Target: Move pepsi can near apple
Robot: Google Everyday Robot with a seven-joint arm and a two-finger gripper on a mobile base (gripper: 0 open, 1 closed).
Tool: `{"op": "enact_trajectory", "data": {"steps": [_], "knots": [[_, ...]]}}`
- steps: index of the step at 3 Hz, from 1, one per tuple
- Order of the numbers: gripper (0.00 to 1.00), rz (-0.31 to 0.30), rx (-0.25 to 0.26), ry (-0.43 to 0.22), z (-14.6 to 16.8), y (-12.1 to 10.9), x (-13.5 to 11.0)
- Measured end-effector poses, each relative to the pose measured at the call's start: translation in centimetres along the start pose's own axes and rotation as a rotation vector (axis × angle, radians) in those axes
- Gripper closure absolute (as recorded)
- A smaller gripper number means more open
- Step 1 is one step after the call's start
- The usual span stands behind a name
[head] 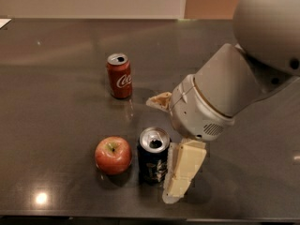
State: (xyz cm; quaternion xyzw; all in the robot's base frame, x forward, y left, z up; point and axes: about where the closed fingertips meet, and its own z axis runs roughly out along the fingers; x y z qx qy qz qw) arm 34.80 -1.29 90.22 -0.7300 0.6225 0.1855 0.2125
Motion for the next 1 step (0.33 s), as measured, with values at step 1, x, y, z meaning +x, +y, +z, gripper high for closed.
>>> {"op": "enact_trajectory", "data": {"steps": [1], "knots": [[0.00, 0.000, 0.000, 0.000, 0.00, 0.00, -0.01]]}}
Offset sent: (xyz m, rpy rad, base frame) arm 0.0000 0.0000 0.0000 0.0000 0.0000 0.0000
